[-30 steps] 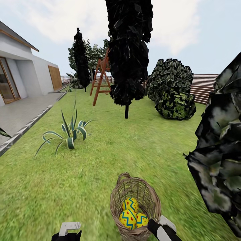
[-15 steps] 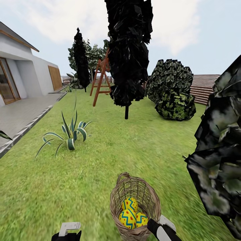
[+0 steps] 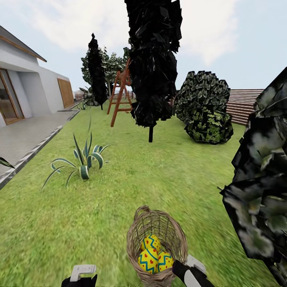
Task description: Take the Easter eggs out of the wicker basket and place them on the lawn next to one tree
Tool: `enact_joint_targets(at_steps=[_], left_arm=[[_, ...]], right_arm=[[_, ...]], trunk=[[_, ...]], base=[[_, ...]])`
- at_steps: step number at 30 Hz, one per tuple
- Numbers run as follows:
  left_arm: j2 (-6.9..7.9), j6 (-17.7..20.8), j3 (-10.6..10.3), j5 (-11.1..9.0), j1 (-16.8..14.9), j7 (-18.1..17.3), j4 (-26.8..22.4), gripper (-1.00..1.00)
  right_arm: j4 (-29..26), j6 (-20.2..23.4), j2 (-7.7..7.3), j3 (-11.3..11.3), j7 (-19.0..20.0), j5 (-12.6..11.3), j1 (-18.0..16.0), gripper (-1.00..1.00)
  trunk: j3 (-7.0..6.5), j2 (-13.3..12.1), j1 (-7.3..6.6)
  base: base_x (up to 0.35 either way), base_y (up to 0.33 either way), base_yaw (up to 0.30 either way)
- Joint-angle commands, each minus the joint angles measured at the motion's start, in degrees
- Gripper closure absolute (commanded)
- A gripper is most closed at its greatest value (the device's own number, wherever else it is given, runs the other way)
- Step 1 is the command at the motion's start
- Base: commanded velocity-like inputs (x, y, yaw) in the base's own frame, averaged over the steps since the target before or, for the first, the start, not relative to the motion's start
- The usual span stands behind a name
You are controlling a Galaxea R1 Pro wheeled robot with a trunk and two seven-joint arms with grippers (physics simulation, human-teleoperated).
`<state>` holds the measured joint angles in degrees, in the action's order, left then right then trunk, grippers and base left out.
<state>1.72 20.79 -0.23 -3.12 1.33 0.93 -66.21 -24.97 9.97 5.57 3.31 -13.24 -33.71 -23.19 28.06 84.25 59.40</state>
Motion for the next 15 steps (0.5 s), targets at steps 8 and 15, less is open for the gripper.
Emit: enact_joint_targets(at_steps=[8,15], left_arm=[[0.04,0.30,-0.04,-0.30,0.08,0.14,-0.06,-1.00],[0.04,0.30,-0.04,-0.31,0.08,0.13,-0.06,-1.00]], right_arm=[[-0.16,0.22,-0.03,0.38,-0.47,-0.39,-0.02,1.00],[-0.15,0.22,0.03,0.38,-0.47,-0.39,-0.02,1.00]], trunk=[[0.05,0.03,-0.01],[0.05,0.03,-0.01]], base=[[-0.294,0.000,0.000],[-0.338,0.000,0.000]])
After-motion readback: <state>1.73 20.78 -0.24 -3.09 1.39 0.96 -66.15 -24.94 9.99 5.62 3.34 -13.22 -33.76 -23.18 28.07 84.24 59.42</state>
